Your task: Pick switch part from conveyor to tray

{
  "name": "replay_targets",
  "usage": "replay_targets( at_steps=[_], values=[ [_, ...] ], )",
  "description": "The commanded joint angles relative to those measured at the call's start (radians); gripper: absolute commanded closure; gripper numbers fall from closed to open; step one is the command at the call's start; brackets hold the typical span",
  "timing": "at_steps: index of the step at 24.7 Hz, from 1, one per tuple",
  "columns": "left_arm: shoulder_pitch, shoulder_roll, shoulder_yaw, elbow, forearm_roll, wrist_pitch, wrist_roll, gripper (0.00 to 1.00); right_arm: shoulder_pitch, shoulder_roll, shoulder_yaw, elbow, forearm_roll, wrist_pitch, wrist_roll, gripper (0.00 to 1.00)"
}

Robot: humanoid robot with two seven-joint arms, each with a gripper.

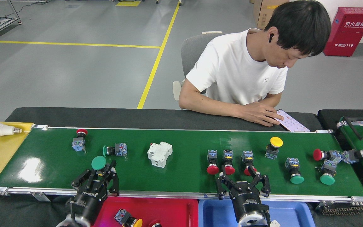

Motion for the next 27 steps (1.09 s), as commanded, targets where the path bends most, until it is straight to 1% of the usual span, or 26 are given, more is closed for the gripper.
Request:
replay_targets(
  at_steps=[1, 3, 4, 5, 6, 7, 8, 9, 11, 13, 16, 19, 21, 23, 25, 26, 27],
  values=[
    [0.025, 0.012, -0.029, -0.024, -0.016, -0.058, 0.014, 0.97, -0.032, 0.014, 0.005, 0.013, -0.001, 0.011, 0.001, 0.07],
    [0.041, 0.063, -0.073, -0.017, -0.081, -0.085, 0.029, 0.94, -0.052, 0.021, 0.011, 0.049, -0.001, 0.012, 0.001, 0.08],
    [0.048, 0.072, -0.092, -0.01, -0.11, -0.085, 0.035, 0.88, -0.061, 0.021, 0.011, 0.061, -0.006, 0.012, 0.001, 0.11],
    [0.051, 0.072, -0.104, 0.001, -0.122, -0.085, 0.035, 0.73, -0.072, 0.021, 0.014, 0.075, -0.013, 0.009, 0.001, 0.17],
    [0.05, 0.072, -0.106, 0.009, -0.124, -0.083, 0.035, 0.47, -0.078, 0.022, 0.016, 0.082, -0.015, 0.009, 0.001, 0.27],
    [0.051, 0.07, -0.107, 0.015, -0.124, -0.081, 0.035, 0.34, -0.08, 0.025, 0.016, 0.082, -0.015, 0.005, 0.001, 0.43],
    [0.053, 0.072, -0.107, 0.019, -0.124, -0.083, 0.035, 0.24, -0.081, 0.027, 0.022, 0.082, -0.015, 0.002, -0.001, 0.6],
    [0.054, 0.077, -0.107, 0.021, -0.119, -0.089, 0.035, 0.02, -0.084, 0.025, 0.03, 0.082, -0.015, -0.001, -0.004, 0.72],
    [0.062, 0.075, -0.1, 0.019, -0.11, -0.089, 0.035, 0.0, -0.089, 0.022, 0.034, 0.082, -0.015, -0.008, -0.007, 0.81],
    [0.064, 0.07, -0.087, 0.012, -0.092, -0.086, 0.035, 0.0, -0.09, 0.019, 0.034, 0.082, -0.016, -0.035, -0.007, 0.86],
    [0.07, 0.04, -0.009, -0.001, -0.009, -0.08, 0.035, 0.0, -0.083, 0.019, 0.034, 0.066, -0.022, -0.095, -0.007, 0.9],
    [0.073, -0.006, 0.112, -0.001, 0.054, -0.066, 0.026, 0.0, -0.058, 0.016, 0.034, 0.009, -0.056, -0.133, -0.008, 0.91],
    [0.07, -0.032, 0.216, 0.007, 0.066, -0.055, 0.024, 0.0, -0.011, -0.004, 0.034, -0.073, -0.071, -0.202, -0.007, 0.91],
    [0.061, -0.034, 0.279, 0.018, 0.068, -0.052, 0.024, 0.0, 0.08, -0.029, 0.033, -0.189, -0.075, -0.305, -0.002, 0.91],
    [0.042, -0.034, 0.292, 0.042, 0.068, -0.049, 0.024, 0.0, 0.184, -0.044, 0.033, -0.283, -0.075, -0.413, -0.001, 0.9],
    [0.019, -0.032, 0.293, 0.056, 0.062, -0.043, 0.023, 0.0, 0.233, -0.045, 0.033, -0.312, -0.075, -0.474, -0.001, 0.9],
    [-0.01, -0.028, 0.29, 0.075, 0.056, -0.026, 0.023, 0.0, 0.262, -0.044, 0.033, -0.324, -0.075, -0.526, -0.001, 0.9]
  ],
)
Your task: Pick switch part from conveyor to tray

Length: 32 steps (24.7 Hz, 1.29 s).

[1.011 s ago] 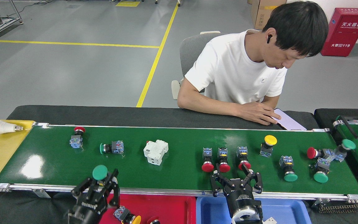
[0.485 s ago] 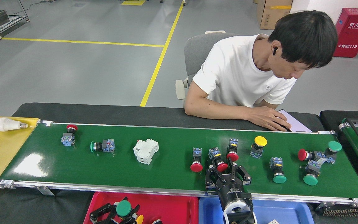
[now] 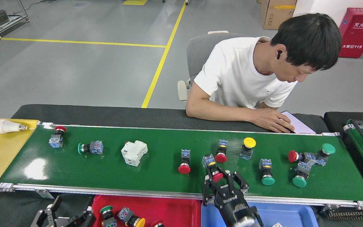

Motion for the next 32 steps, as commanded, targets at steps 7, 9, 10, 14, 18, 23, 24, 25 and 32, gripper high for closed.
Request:
replay_targets(
  at_steps=[7, 9, 10, 14, 18, 23, 24, 25, 32],
  values=[
    [-0.418, 0.054, -0.04, 0.436, -0.124, 0.152, -0.01, 0.0, 0.018, 0.075, 0.065, 0.0, -0.002, -0.188, 0.062, 0.0],
    [-0.504, 0.091, -0.045, 0.552, -0.127, 0.185, -0.003, 0.0, 0.001, 0.079, 0.065, 0.007, -0.004, -0.181, 0.076, 0.0],
    [-0.53, 0.103, -0.046, 0.592, -0.127, 0.193, -0.003, 0.0, -0.002, 0.081, 0.065, 0.009, -0.002, -0.18, 0.076, 0.0],
    [-0.612, 0.143, -0.057, 0.696, -0.125, 0.218, -0.001, 0.0, -0.019, 0.085, 0.053, 0.006, -0.005, -0.148, 0.076, 0.0],
    [-0.655, 0.158, -0.057, 0.781, -0.125, 0.222, -0.001, 0.0, -0.06, 0.084, -0.044, 0.0, -0.008, -0.039, 0.069, 0.0],
    [-0.777, 0.207, -0.085, 0.991, -0.127, 0.247, 0.067, 0.03, -0.065, 0.072, -0.195, -0.011, -0.008, 0.073, 0.0, 0.0],
    [-0.808, 0.223, -0.117, 1.038, -0.127, 0.262, 0.094, 0.09, -0.054, 0.062, -0.235, -0.023, -0.008, 0.081, -0.024, 0.0],
    [-0.833, 0.241, -0.143, 1.084, -0.124, 0.267, 0.113, 0.16, -0.039, 0.053, -0.269, -0.04, -0.01, 0.082, -0.038, 0.0],
    [-0.882, 0.289, -0.16, 1.247, -0.108, 0.233, 0.168, 0.95, 0.08, 0.03, -0.379, -0.053, -0.01, 0.084, -0.089, 0.0]
  ],
)
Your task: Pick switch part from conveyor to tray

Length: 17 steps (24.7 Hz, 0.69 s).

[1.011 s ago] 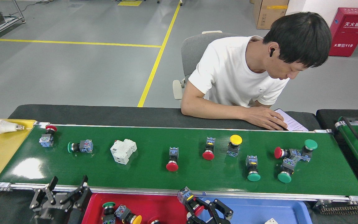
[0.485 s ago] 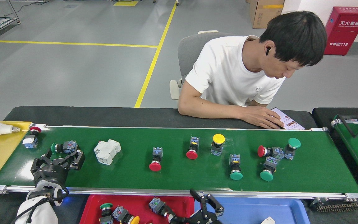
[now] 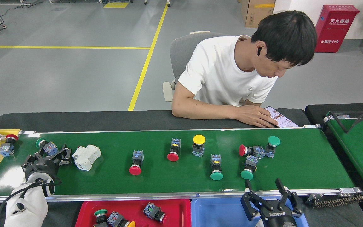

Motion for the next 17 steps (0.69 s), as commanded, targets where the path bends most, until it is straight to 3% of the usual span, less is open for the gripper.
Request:
replay_targets(
  at_steps=[1, 6, 10, 14, 17],
  values=[
    [-0.017, 0.007, 0.003, 0.0, 0.018, -0.023, 0.015, 0.97, 0.007, -0.009, -0.016, -0.016, -0.002, 0.005, -0.037, 0.0],
    [-0.017, 0.005, -0.006, -0.023, 0.099, -0.044, 0.016, 0.99, -0.014, 0.001, -0.002, -0.002, 0.01, 0.01, -0.043, 0.02],
    [0.021, -0.004, -0.008, -0.146, 0.125, -0.072, 0.016, 0.99, -0.12, 0.041, 0.079, 0.071, 0.05, 0.059, -0.008, 0.03],
    [0.207, -0.039, -0.012, -0.427, 0.122, -0.135, 0.007, 0.99, -0.255, 0.034, 0.24, 0.194, 0.065, 0.269, 0.073, 0.02],
    [0.368, -0.06, -0.029, -0.66, 0.122, -0.188, 0.006, 0.98, -0.3, 0.038, 0.299, 0.26, 0.064, 0.317, 0.102, 0.02]
  ],
)
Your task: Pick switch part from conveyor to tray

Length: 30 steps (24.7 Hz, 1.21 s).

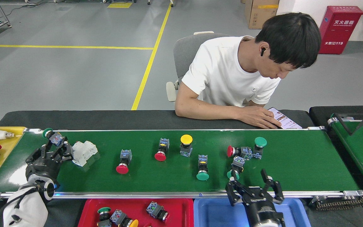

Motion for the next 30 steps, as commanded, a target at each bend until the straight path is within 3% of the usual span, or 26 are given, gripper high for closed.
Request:
replay_targets(
  at_steps=[1, 6, 8, 9, 10, 13, 14, 16, 17, 18, 20, 24, 26, 30],
  values=[
    [0.061, -0.01, -0.024, -0.148, -0.002, -0.055, -0.001, 0.98, -0.033, 0.004, 0.02, 0.026, 0.0, 0.044, 0.021, 0.02],
    [0.313, -0.016, -0.105, -0.507, -0.002, -0.151, 0.001, 0.96, -0.061, 0.007, 0.058, 0.072, -0.003, 0.093, 0.049, 0.04],
    [0.382, -0.008, -0.154, -0.593, -0.005, -0.171, 0.004, 0.95, -0.063, 0.003, 0.058, 0.075, -0.016, 0.082, 0.049, 0.28],
    [0.413, 0.003, -0.185, -0.627, -0.008, -0.177, 0.007, 0.94, -0.063, 0.001, 0.058, 0.078, -0.03, 0.079, 0.053, 0.58],
    [0.442, 0.013, -0.219, -0.653, -0.018, -0.187, 0.009, 0.93, -0.064, -0.005, 0.058, 0.086, -0.052, 0.079, 0.061, 0.8],
    [0.488, 0.061, -0.303, -0.69, -0.11, -0.211, 0.036, 0.87, -0.076, -0.006, 0.058, 0.087, -0.092, 0.079, 0.073, 0.94],
    [0.503, 0.072, -0.314, -0.693, -0.141, -0.214, 0.047, 0.79, -0.079, -0.005, 0.058, 0.084, -0.093, 0.079, 0.073, 0.95],
    [0.514, 0.061, -0.318, -0.691, -0.17, -0.211, 0.048, 0.45, -0.083, -0.006, 0.058, 0.075, -0.093, 0.069, 0.073, 0.96],
    [0.514, 0.064, -0.318, -0.69, -0.172, -0.214, 0.048, 0.07, -0.079, -0.006, 0.058, 0.06, -0.095, 0.05, 0.073, 0.97],
    [0.516, 0.061, -0.312, -0.691, -0.173, -0.214, 0.05, 0.0, -0.073, -0.013, 0.055, 0.04, -0.096, 0.03, 0.073, 0.97],
    [0.517, 0.061, -0.307, -0.694, -0.169, -0.214, 0.05, 0.0, -0.06, -0.036, 0.052, -0.01, -0.115, 0.013, 0.073, 0.97],
    [0.535, 0.029, -0.226, -0.701, -0.081, -0.214, 0.05, 0.0, 0.039, -0.137, 0.052, -0.187, -0.194, -0.042, 0.066, 0.97],
    [0.554, 0.009, -0.16, -0.701, -0.017, -0.214, 0.039, 0.0, 0.1, -0.178, 0.052, -0.267, -0.242, -0.128, 0.059, 0.97],
    [0.558, -0.099, 0.073, -0.678, 0.087, -0.188, -0.094, 0.0, 0.164, -0.18, 0.055, -0.275, -0.257, -0.433, 0.03, 0.95]
  ],
)
